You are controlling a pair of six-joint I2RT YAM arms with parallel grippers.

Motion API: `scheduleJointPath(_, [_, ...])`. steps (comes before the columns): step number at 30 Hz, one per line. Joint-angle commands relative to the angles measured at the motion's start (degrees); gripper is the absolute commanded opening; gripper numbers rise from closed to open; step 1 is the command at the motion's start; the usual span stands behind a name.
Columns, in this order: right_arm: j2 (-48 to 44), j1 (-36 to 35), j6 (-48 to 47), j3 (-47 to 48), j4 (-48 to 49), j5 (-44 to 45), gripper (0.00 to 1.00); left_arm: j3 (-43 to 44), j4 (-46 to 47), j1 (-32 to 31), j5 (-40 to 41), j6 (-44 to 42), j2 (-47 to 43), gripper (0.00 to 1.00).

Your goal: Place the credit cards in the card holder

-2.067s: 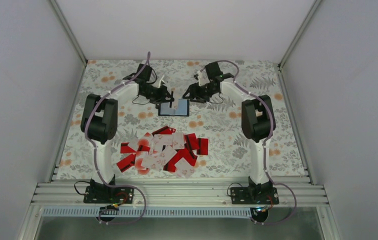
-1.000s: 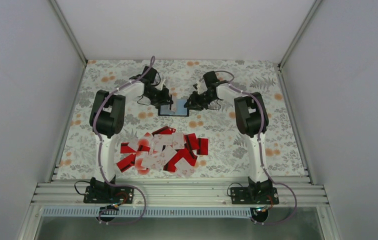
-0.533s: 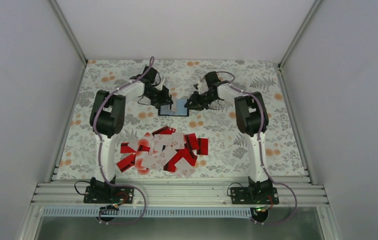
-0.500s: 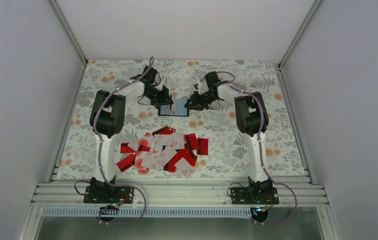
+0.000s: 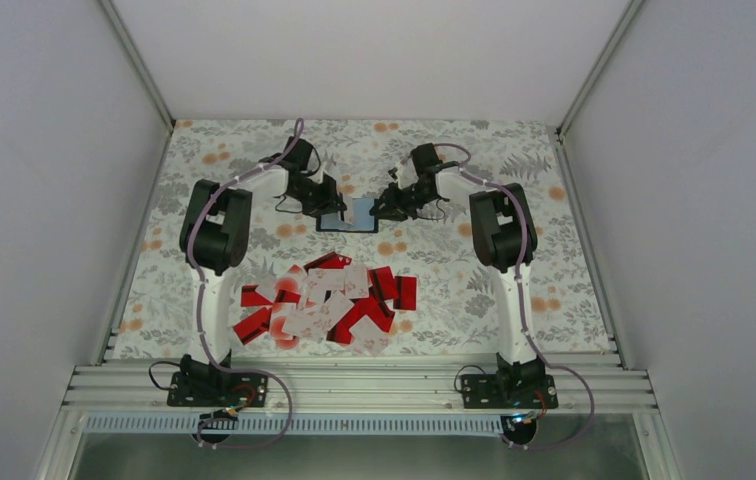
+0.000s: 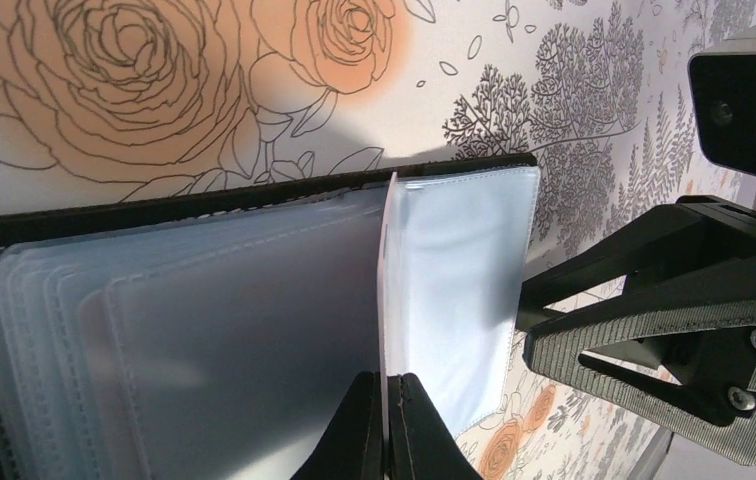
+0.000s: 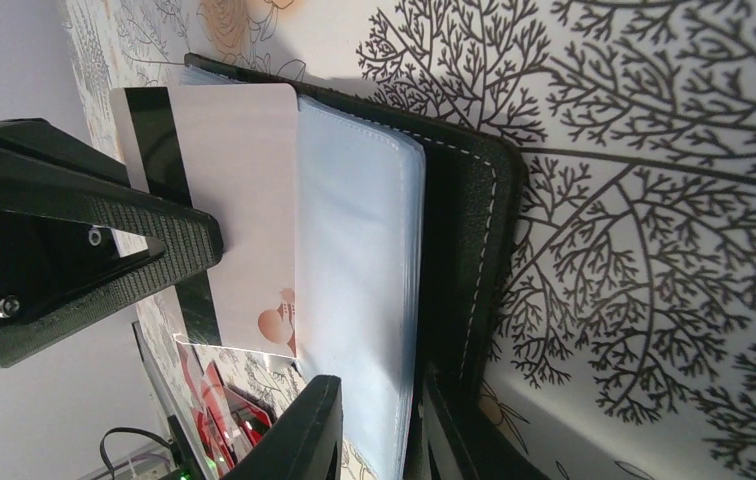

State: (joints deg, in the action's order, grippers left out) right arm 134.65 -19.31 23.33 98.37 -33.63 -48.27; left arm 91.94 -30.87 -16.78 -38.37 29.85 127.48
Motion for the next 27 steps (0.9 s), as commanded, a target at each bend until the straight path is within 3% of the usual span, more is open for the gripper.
scheduleJointPath(1, [2.84, 0.06, -0.90, -1.12, 0.37, 0.87, 0.22, -2.78, 1.53, -0.08, -0.83, 2.00, 0.34, 0.02])
scheduleJointPath(15, [2.99, 0.06, -0.98, -2.30, 1.03, -0.33, 0.20, -3.79, 1.83, -1.21, -1.27, 1.43, 0.08, 0.02])
scheduleJointPath(27, [3.07, 0.06, -1.27, -2.58, 1.01, -0.21, 0.19, -0.56, -5.02, -1.69, -0.75, -2.43, 0.87, 0.02])
